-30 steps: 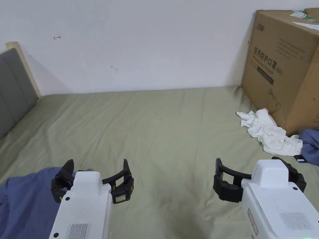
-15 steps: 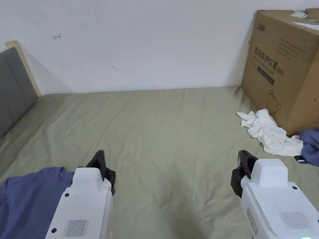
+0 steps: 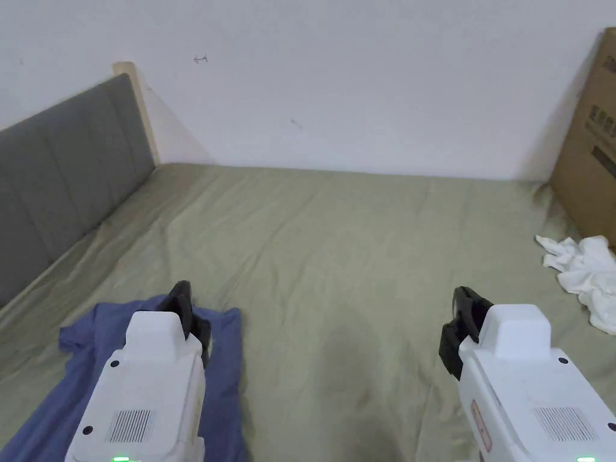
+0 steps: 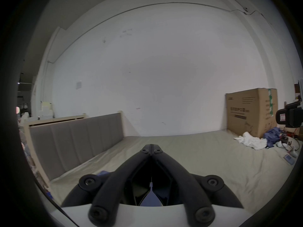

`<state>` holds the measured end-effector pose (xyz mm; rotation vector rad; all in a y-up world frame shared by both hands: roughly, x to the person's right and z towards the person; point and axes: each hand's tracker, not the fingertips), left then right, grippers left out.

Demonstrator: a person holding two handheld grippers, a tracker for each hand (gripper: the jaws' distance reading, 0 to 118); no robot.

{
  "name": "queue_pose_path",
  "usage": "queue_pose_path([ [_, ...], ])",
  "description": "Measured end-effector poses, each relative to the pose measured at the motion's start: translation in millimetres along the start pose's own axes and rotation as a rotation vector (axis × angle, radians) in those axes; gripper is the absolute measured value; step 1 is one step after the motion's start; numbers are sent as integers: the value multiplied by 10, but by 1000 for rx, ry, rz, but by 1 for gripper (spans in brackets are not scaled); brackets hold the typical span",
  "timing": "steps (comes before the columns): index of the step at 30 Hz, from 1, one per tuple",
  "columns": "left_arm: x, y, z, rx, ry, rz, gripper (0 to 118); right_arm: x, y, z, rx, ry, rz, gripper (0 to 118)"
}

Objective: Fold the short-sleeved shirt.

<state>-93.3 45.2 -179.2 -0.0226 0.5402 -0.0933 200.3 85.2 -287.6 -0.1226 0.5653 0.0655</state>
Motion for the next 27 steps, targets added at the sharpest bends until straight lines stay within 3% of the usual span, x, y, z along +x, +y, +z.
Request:
queue_pose_path([
  [10, -1283, -33, 460, -40, 284, -44, 0, -1057, 70, -464, 27, 282, -5, 0],
  [16, -1761, -89, 758, -69, 396, -56, 0, -1544, 16, -568, 14, 400, -3, 0],
  [22, -1957, -171, 819, -103, 429, -36, 0, -1720, -29, -610, 0, 453, 11, 0],
  [27, -1966, -264, 614, -153, 365, 12, 0, -1639, -30, -661, -2, 437, 18, 0],
])
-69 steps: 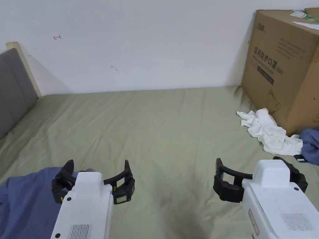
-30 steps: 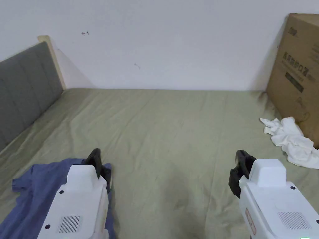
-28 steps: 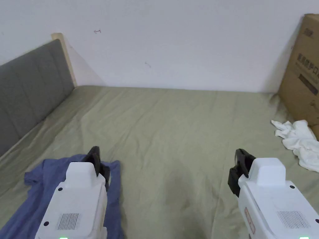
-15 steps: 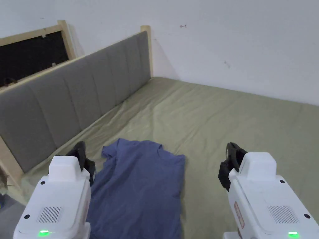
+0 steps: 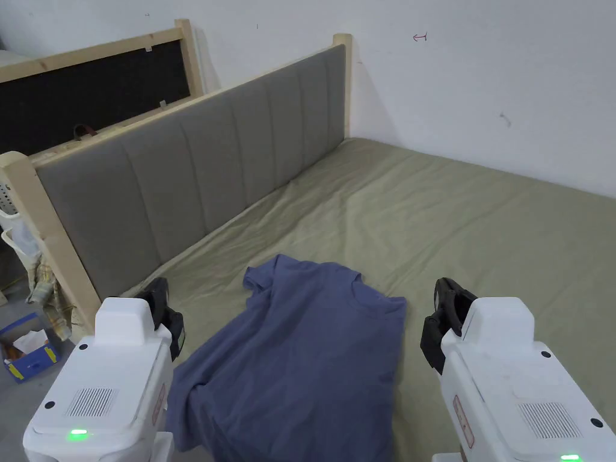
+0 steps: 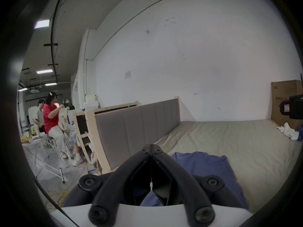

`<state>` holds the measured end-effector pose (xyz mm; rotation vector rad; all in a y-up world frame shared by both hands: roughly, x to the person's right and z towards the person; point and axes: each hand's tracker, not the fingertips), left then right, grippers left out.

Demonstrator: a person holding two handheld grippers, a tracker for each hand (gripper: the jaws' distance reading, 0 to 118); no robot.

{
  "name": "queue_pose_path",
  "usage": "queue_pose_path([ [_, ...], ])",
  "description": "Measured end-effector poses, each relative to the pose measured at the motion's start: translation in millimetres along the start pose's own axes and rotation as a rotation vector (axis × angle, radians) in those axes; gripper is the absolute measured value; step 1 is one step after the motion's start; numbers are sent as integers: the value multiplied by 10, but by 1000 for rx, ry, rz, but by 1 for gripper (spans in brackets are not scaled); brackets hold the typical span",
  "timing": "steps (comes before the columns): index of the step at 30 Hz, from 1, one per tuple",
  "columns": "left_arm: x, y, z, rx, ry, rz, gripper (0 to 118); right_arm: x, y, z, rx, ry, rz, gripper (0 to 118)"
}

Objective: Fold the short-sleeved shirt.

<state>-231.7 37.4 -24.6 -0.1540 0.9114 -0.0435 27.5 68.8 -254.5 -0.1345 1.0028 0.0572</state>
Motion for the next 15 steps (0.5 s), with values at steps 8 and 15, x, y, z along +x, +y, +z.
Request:
queue_pose_path([
  [8, 473, -132, -696, -193, -178, 22, 0, 298, -30, -8, -17, -81, 3, 0],
  [15, 1081, -413, -1445, -491, -301, 52, 12, 592, -126, 51, -56, -168, 7, 0],
])
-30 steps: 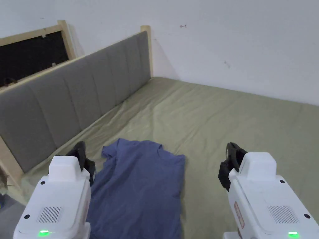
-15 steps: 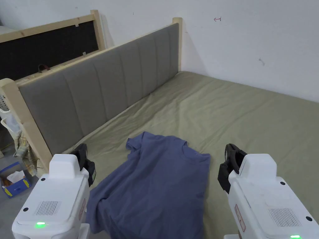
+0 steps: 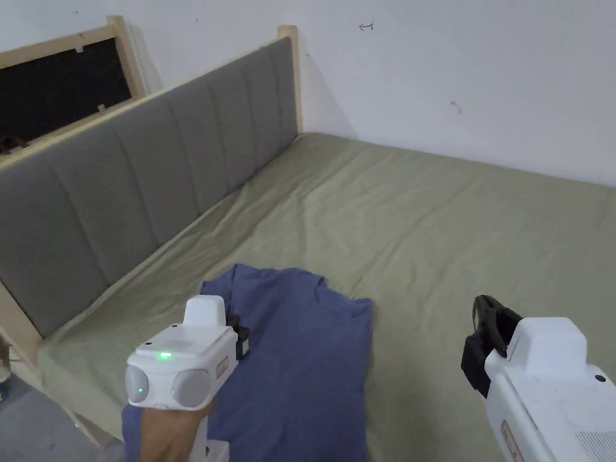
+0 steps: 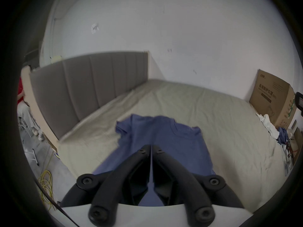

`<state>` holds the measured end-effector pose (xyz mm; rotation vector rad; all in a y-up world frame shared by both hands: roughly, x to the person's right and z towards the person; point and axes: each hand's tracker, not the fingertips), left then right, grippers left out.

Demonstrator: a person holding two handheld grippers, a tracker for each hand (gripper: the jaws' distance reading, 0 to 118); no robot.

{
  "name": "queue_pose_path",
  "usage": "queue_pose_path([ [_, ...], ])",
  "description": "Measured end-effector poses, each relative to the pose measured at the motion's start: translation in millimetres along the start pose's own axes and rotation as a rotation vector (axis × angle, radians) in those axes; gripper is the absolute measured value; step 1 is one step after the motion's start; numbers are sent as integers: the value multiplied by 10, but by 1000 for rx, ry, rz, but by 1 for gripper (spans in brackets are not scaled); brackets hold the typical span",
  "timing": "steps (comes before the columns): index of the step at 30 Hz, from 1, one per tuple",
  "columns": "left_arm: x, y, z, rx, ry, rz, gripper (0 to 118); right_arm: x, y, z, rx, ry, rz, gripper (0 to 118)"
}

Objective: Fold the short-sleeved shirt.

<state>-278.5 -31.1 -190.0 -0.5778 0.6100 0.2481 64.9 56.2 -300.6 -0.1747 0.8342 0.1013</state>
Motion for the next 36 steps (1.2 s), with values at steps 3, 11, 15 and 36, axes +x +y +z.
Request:
queue_pose_path([
  [3, 109, -12, -422, -144, -34, 24, 69, 118, -79, 12, -27, -27, -2, 0],
  [11, 339, -340, -1236, -402, 17, 27, 113, 335, -204, 83, -81, -95, -1, 0],
  [15, 376, -609, -1442, -513, 2, 15, 70, 444, -270, 139, -102, -123, 4, 0],
  [36, 315, 283, 76, -131, -218, 56, 0, 773, -29, 660, -4, -157, -37, 0],
])
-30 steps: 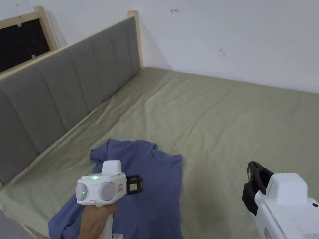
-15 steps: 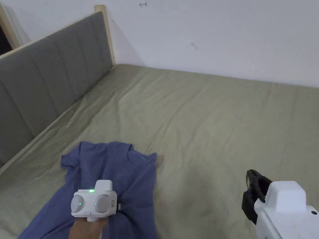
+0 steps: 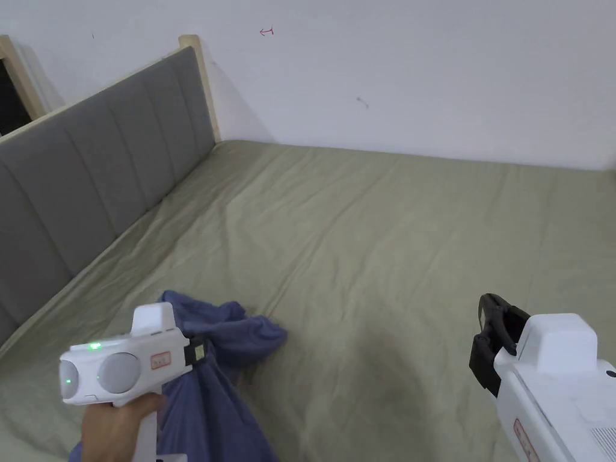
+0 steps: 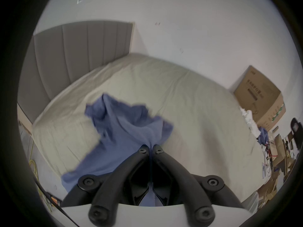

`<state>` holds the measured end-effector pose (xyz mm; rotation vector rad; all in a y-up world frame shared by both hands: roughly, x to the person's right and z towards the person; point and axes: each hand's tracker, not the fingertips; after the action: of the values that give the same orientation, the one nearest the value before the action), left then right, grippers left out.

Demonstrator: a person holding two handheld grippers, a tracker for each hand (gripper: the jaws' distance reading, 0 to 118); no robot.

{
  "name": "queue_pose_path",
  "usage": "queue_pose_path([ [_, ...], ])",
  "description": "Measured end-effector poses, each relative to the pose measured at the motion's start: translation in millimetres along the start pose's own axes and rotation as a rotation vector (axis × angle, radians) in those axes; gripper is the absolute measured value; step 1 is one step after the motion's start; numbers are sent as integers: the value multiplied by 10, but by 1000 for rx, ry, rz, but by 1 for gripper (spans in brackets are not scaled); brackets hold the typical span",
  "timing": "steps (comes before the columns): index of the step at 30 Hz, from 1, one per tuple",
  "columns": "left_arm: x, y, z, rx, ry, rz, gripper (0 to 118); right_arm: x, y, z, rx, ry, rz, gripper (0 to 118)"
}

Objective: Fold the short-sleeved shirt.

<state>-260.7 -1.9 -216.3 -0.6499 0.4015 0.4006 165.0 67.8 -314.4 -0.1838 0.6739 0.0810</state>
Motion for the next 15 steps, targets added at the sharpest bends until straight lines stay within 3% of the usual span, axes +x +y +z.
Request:
queue_pose_path([
  [7, 915, 739, 731, 168, -157, -114, 0, 284, 57, 304, 45, -54, -25, 0],
  [15, 2130, 1019, 658, 205, -364, -303, 0, 686, 26, 675, 70, -157, -40, 0],
])
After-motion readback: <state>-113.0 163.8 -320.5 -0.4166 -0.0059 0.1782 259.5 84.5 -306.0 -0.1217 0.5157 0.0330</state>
